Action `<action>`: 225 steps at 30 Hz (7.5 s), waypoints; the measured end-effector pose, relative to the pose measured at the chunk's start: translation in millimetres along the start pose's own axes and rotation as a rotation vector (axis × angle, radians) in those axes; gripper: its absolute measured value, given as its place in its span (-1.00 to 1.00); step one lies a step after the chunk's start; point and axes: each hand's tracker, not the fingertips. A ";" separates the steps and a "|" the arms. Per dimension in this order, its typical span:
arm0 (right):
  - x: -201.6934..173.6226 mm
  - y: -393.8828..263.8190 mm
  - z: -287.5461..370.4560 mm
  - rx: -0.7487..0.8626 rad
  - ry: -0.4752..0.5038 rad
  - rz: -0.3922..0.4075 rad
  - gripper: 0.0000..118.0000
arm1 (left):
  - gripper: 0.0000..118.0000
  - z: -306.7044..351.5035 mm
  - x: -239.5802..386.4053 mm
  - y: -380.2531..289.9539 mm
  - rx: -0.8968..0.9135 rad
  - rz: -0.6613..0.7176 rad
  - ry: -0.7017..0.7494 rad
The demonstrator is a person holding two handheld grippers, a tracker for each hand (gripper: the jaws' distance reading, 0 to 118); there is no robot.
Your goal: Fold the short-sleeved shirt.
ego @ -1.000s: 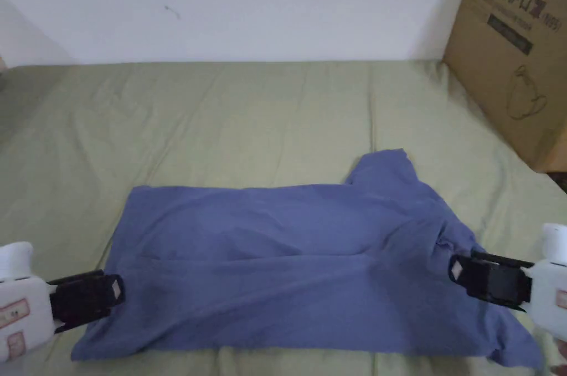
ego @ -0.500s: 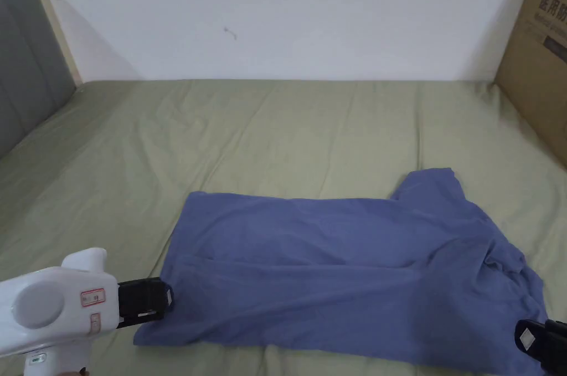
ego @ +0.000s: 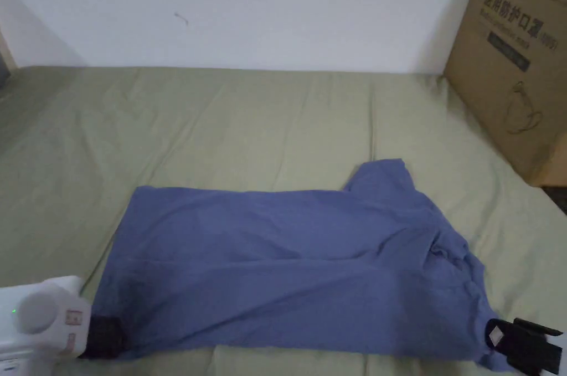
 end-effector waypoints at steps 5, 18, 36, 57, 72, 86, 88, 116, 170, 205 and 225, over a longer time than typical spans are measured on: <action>25.8 17.1 -14.4 0.004 -0.025 -0.039 -0.79 | -0.98 49.5 -0.8 -6.4 0.134 -0.023 -0.118; 53.1 18.5 -112.8 -0.349 -0.201 0.026 -0.15 | -0.98 58.5 -3.7 -0.2 0.142 0.017 -0.079; 65.2 -9.2 11.5 -0.382 -0.216 0.182 -0.87 | -0.98 107.5 -29.1 -78.2 0.042 0.001 -0.187; 8.2 -20.0 40.5 -0.030 -0.226 0.272 0.99 | 0.89 133.9 -22.4 -102.8 0.267 0.058 -0.250; -61.3 31.4 -6.4 0.044 0.001 0.236 -1.00 | -1.00 82.3 5.4 60.0 0.294 -0.089 -0.196; -33.2 28.8 -56.2 -0.112 -0.071 0.219 -1.00 | 0.54 -61.2 21.5 134.7 0.044 -0.204 -0.123; -29.2 38.6 -65.6 -0.114 -0.060 0.196 -1.00 | 0.06 -53.7 28.7 132.1 0.081 -0.321 -0.062; -12.0 170.9 -209.9 -0.202 -0.185 0.345 -1.00 | -0.97 64.3 16.0 100.5 0.245 -0.191 -0.248; -72.7 -28.5 26.4 0.000 0.033 0.273 -1.00 | -0.95 131.3 -29.7 -73.3 0.320 0.078 -0.396; -82.5 -32.3 14.5 -0.117 0.047 0.144 -1.00 | -0.86 36.6 -48.4 -72.8 0.101 0.119 -0.483; -54.1 -54.7 43.3 -0.106 0.111 0.101 -1.00 | 0.39 55.4 151.2 -75.3 -0.043 -0.006 -0.672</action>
